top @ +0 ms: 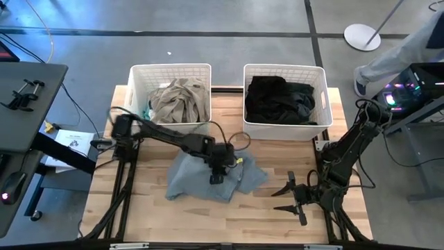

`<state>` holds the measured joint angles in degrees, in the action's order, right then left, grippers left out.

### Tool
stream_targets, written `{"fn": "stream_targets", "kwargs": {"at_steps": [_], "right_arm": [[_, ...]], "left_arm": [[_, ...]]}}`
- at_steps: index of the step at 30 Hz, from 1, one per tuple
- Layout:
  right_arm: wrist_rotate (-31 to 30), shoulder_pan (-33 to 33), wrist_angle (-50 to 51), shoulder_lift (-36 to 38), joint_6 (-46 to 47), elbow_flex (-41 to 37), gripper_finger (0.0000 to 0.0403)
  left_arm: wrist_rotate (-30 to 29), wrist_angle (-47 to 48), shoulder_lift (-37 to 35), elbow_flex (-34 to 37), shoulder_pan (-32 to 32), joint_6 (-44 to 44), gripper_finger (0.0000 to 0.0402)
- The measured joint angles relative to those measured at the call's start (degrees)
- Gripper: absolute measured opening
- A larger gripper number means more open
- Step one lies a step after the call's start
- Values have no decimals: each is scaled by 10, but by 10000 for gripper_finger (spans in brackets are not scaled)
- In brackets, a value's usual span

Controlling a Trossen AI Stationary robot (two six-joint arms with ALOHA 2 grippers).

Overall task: Sort clothes
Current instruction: Put the light blue pants into the left white laundry bin

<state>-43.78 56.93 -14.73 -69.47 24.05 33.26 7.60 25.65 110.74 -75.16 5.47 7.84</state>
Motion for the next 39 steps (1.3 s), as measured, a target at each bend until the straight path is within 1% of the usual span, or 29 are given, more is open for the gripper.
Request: {"fn": "stream_targets", "kwargs": {"at_steps": [4,8,11,14,15,16,17,20,23,25,27,30,33,36,39], "right_arm": [[1,0,5,0,0,0,193],[1,0,8,0,0,0,193],[1,0,8,0,-1,0,193],[1,0,8,0,-1,0,193],[1,0,8,0,-1,0,193],[1,0,9,0,-1,0,193],[1,0,12,0,-1,0,193],[1,0,16,0,0,0,193],[-4,0,16,0,1,0,193],[-6,0,16,0,0,0,193],[-8,-1,16,0,0,0,193],[-8,-3,16,0,0,0,193],[-8,-4,16,0,1,0,193],[-8,-4,16,0,3,0,193],[-8,-4,16,0,4,0,193]], "left_arm": [[-13,-30,-98,-29,-1,9,79],[-63,-37,-176,-54,7,0,79],[-118,-63,-241,-82,16,-35,79],[-208,-74,-296,-115,28,-92,79],[-229,-83,-310,-121,31,-112,79],[-236,-93,-322,-126,33,-127,79],[-227,-97,-331,-129,32,-134,79],[-167,-81,-355,-130,26,-140,79],[-124,-15,-357,-117,24,-131,79],[-117,26,-342,-95,28,-114,79],[-117,38,-326,-62,34,-98,83],[-116,29,-296,-12,42,-100,125],[-116,32,-248,22,47,-100,165],[-106,34,-196,31,52,-108,191],[-69,11,-154,29,55,-112,212]]}}
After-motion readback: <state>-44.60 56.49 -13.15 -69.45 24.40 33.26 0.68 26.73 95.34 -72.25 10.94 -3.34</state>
